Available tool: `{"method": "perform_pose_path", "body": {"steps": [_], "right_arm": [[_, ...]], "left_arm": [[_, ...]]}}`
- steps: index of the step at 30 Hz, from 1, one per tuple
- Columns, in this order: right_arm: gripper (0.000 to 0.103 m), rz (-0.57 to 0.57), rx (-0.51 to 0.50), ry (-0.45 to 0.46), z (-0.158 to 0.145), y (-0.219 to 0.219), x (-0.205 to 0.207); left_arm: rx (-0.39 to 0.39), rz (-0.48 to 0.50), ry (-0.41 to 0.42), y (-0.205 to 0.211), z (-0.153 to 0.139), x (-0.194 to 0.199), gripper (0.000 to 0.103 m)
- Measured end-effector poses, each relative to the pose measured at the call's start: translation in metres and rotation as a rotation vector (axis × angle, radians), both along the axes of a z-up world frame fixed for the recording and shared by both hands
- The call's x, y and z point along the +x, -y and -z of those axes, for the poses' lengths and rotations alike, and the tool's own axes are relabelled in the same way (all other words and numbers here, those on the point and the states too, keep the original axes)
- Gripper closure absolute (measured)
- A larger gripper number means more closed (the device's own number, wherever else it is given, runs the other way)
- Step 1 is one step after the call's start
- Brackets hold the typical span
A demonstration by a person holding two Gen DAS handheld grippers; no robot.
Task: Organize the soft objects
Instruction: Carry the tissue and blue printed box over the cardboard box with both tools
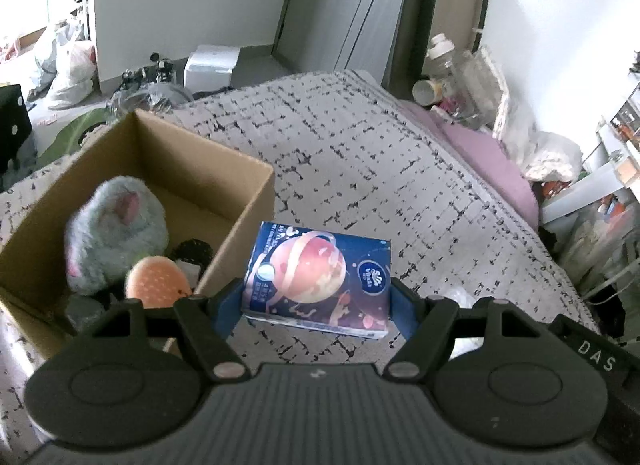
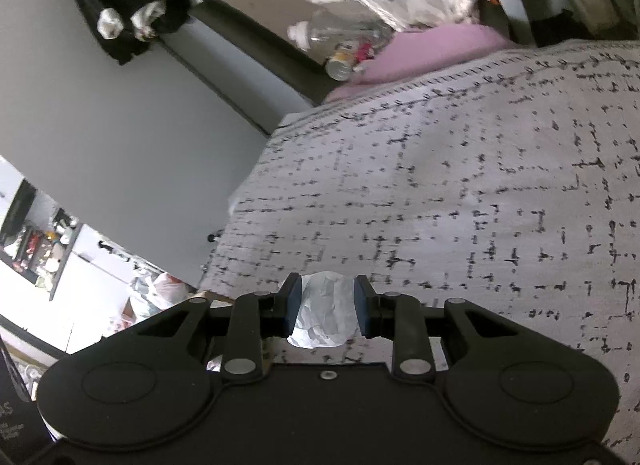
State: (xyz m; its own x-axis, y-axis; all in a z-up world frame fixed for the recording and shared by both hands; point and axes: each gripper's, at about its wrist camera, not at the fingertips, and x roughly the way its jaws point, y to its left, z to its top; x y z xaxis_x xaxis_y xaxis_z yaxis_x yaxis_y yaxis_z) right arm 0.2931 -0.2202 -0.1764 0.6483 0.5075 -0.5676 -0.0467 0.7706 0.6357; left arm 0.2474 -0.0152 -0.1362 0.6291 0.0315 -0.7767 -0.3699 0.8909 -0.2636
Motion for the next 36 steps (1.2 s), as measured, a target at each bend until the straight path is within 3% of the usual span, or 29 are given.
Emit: {"method": "perform_pose_path", "body": {"steps": [20, 36], "right_arm": [[0.075, -0.078, 0.028, 0.117, -0.03, -0.045, -0.012], [0.075, -0.112, 0.025, 0.154, -0.033, -0.091, -0.008]], "left_arm": [[0.039, -0.044, 0.074, -0.074, -0.038, -0.018, 0.029], [0.018, -0.049, 0.041, -0.122, -0.024, -0.004, 0.029]]}}
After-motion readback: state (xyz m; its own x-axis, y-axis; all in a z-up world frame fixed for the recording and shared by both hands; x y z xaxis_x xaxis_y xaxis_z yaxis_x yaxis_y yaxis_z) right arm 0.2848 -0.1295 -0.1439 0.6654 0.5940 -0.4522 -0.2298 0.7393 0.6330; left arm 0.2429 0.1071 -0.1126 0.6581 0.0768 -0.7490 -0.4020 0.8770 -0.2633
